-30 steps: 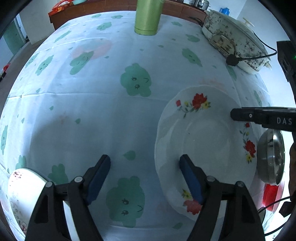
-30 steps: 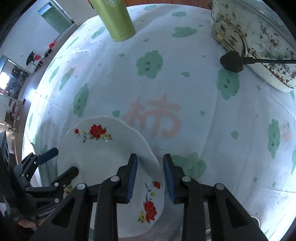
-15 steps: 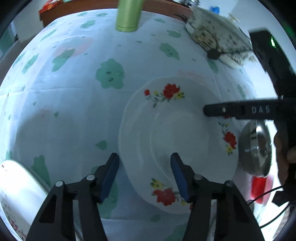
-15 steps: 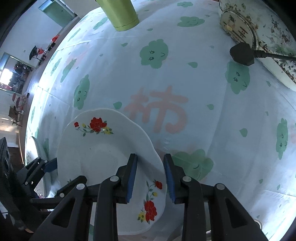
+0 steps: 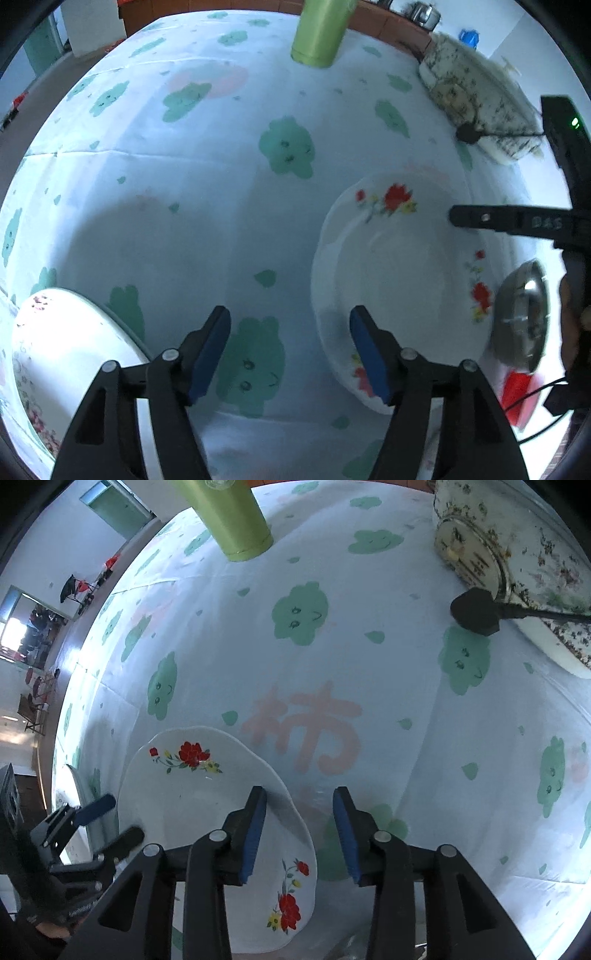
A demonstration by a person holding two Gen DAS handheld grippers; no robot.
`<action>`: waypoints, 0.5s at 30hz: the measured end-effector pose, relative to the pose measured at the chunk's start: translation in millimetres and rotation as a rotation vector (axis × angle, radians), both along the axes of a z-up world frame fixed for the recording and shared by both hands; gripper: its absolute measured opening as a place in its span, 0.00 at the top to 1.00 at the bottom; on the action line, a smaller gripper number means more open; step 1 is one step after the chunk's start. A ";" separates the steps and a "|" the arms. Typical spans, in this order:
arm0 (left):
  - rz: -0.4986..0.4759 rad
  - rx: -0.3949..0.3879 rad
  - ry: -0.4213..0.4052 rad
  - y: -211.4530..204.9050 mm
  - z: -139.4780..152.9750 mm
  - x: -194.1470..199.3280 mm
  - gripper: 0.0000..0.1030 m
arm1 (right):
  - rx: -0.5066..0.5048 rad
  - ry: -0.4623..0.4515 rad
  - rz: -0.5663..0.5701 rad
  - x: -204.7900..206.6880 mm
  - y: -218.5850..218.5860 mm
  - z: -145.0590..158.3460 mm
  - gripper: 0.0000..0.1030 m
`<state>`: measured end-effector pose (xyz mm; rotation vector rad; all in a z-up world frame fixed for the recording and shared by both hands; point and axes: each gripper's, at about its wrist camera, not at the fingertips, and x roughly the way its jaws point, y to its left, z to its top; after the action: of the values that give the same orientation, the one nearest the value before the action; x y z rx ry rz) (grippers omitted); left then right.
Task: Organize plates and bowls
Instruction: 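Lift the red-flower plate off the table with both grippers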
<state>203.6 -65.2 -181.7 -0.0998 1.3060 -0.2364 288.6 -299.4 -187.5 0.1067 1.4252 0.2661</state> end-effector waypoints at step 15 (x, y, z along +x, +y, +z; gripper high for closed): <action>-0.091 -0.058 0.051 -29.6 -12.6 -22.9 0.50 | 0.095 0.119 0.090 -8.5 9.1 -19.5 0.61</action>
<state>180.7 -94.8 -194.4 -0.0964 1.3565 -0.3518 280.1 -290.3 -207.1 0.1388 1.5381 0.4075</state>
